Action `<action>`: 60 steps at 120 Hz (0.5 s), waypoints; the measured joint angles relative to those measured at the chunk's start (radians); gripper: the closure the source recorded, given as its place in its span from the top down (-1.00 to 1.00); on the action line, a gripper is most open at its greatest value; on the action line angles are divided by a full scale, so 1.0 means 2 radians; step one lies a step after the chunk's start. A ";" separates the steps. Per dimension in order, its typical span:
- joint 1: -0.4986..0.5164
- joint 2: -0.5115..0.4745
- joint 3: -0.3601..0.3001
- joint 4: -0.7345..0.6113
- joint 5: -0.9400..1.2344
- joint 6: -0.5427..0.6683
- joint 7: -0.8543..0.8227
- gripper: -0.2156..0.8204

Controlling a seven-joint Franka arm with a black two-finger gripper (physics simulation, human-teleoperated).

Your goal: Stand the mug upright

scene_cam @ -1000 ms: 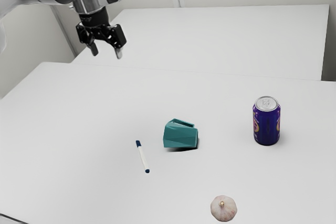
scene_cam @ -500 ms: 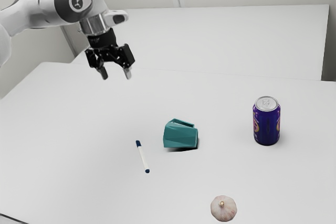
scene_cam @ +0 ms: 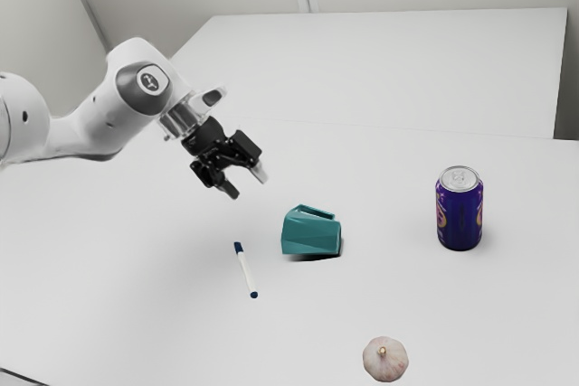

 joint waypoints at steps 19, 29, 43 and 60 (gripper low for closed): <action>0.020 0.032 0.000 -0.006 -0.048 0.016 0.056 0.58; 0.018 0.047 0.000 -0.013 -0.077 0.021 0.086 0.58; 0.018 0.066 -0.001 -0.017 -0.106 0.024 0.128 0.58; 0.016 0.078 -0.002 -0.018 -0.125 0.017 0.171 0.58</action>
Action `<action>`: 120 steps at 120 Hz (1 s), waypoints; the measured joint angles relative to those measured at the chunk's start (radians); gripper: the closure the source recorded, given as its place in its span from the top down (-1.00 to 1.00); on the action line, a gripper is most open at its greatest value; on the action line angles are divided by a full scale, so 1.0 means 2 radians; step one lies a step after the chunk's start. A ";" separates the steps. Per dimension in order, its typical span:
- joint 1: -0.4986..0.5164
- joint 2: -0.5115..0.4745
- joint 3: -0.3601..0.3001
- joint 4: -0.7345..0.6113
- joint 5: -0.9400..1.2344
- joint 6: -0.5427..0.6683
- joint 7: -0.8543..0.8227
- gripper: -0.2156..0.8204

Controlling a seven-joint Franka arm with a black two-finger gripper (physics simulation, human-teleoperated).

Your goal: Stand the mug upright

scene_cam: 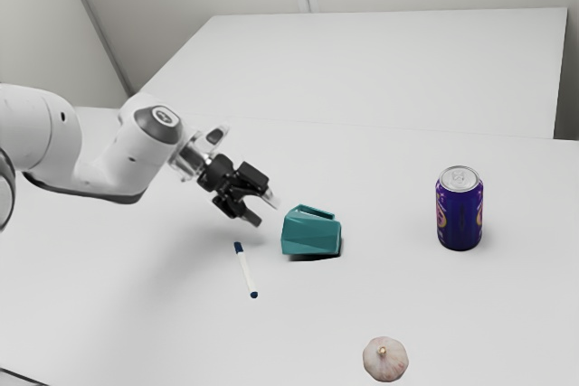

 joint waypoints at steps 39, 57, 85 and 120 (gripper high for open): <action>-0.002 0.029 -0.011 0.002 -0.071 -0.014 0.093 0.58; -0.007 0.041 -0.017 0.004 -0.093 -0.016 0.126 0.58; -0.004 0.048 -0.027 0.002 -0.111 -0.019 0.165 0.23; -0.003 0.055 -0.027 0.002 -0.115 -0.022 0.199 -0.43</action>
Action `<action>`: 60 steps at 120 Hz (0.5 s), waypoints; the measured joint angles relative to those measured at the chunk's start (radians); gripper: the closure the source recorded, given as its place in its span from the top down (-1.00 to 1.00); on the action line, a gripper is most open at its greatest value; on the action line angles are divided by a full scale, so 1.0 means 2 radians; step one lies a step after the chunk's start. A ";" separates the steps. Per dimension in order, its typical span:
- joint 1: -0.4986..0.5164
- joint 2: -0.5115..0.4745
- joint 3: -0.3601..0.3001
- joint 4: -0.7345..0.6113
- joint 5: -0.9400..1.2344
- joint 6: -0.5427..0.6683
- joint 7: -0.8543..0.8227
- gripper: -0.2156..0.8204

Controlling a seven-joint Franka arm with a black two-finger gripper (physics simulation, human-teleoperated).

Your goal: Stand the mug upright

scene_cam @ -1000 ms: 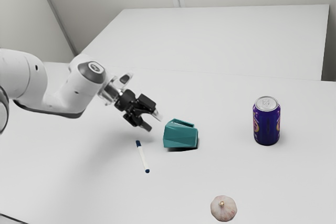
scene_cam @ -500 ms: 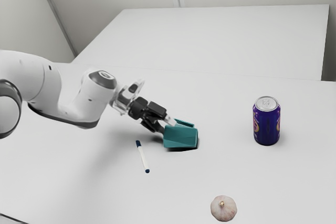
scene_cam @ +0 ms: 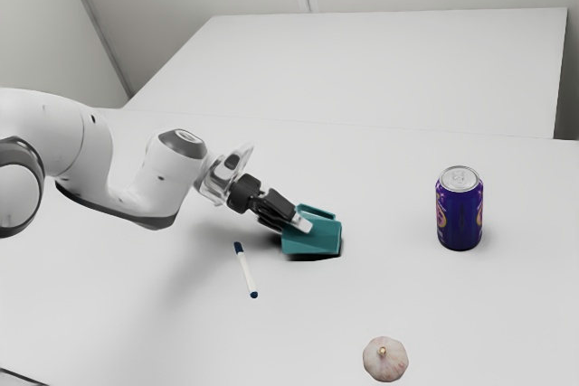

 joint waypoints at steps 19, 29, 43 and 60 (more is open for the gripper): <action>0.003 -0.002 -0.010 0.002 0.000 -0.001 0.013 -0.72; 0.003 -0.003 -0.011 0.002 0.001 -0.001 0.018 -0.80; 0.003 -0.003 -0.011 0.003 0.001 -0.001 0.025 -0.86; 0.004 -0.012 -0.015 0.003 0.002 -0.001 0.030 -0.89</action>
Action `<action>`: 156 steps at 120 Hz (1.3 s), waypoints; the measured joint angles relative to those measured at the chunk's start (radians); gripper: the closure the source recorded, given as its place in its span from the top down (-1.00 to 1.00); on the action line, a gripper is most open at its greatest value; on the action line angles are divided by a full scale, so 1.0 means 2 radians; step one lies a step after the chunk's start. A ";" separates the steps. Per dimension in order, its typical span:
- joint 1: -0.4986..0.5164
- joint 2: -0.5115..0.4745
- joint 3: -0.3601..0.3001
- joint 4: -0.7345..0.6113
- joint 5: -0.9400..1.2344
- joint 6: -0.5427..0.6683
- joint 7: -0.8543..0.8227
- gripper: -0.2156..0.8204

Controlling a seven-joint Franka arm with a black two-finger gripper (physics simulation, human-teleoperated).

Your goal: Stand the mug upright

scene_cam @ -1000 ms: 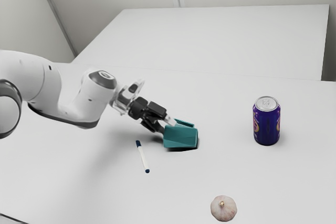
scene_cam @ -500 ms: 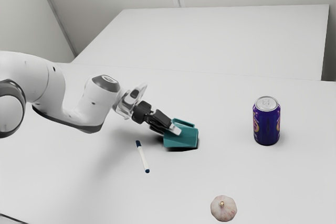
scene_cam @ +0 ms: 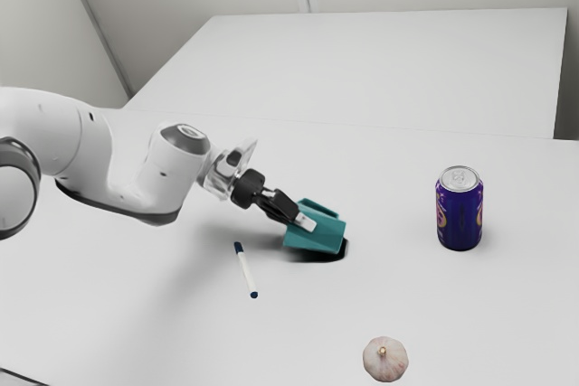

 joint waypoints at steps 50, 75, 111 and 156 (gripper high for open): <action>-0.008 -0.066 -0.002 -0.009 0.080 0.035 -0.025 -0.90; -0.004 -0.098 -0.002 -0.012 0.228 0.065 -0.088 -0.90; -0.002 -0.125 -0.007 -0.020 0.422 0.085 -0.190 -0.90; -0.006 -0.134 -0.014 -0.038 0.528 0.104 -0.279 -0.90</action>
